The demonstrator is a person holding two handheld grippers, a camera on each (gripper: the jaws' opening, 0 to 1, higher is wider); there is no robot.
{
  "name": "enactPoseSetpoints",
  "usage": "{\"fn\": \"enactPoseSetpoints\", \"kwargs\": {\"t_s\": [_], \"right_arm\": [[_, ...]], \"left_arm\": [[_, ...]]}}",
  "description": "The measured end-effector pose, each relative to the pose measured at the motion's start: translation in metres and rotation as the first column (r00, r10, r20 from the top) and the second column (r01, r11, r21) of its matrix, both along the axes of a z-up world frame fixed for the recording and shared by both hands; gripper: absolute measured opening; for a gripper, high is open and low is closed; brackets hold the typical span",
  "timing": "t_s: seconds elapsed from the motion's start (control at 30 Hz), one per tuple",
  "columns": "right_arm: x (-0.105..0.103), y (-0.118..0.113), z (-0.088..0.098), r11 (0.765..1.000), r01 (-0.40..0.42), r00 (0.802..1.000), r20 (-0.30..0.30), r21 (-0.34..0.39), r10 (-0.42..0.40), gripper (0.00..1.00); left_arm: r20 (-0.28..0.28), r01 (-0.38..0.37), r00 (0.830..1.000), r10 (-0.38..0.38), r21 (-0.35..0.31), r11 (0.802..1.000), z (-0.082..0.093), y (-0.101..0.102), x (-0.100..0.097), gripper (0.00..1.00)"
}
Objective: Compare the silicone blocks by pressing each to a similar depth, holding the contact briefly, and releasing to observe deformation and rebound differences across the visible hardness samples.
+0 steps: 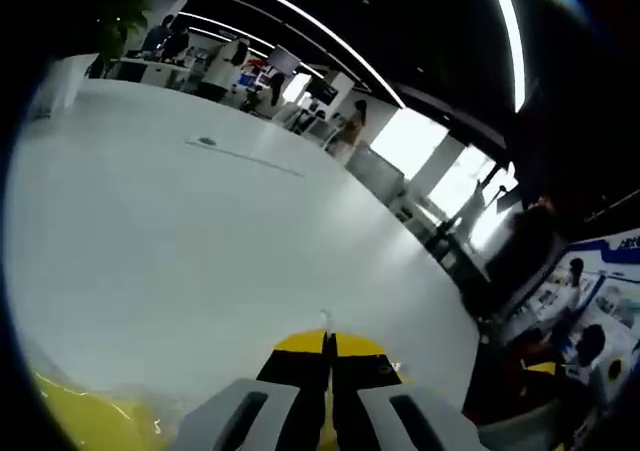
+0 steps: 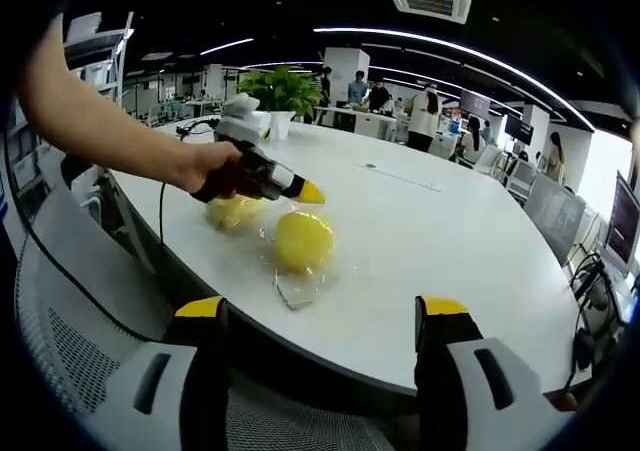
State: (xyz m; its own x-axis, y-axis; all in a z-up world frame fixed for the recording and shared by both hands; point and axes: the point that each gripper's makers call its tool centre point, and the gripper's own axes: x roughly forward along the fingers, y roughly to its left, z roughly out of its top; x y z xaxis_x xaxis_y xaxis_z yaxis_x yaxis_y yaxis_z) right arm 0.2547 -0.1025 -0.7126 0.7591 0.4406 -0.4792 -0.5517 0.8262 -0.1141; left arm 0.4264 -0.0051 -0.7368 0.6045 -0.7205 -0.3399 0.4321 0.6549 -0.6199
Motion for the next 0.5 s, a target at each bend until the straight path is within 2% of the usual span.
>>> {"fn": "enactPoseSetpoints", "kwargs": {"t_s": [0.13,0.33,0.4,0.5], "right_arm": [[-0.001,0.001,0.002,1.000,-0.011,1.000,0.006,0.006,0.011,0.70],[-0.002,0.003,0.004,1.000,-0.018,1.000,0.008,0.014,0.018,0.70],[-0.002,0.003,0.004,1.000,-0.022,1.000,0.007,0.014,0.021,0.70],[-0.002,0.002,0.005,1.000,-0.022,1.000,0.012,0.016,0.021,0.70]], "left_arm": [[0.026,0.036,0.999,-0.035,-0.036,0.999,0.020,-0.003,-0.010,0.00],[0.132,0.099,0.987,-0.088,-0.079,0.992,0.064,-0.010,-0.026,0.00],[0.182,0.116,0.978,-0.097,-0.094,0.989,0.082,-0.012,-0.032,0.00],[0.226,0.139,0.967,-0.117,-0.088,0.986,0.101,-0.015,-0.039,0.00]]}}
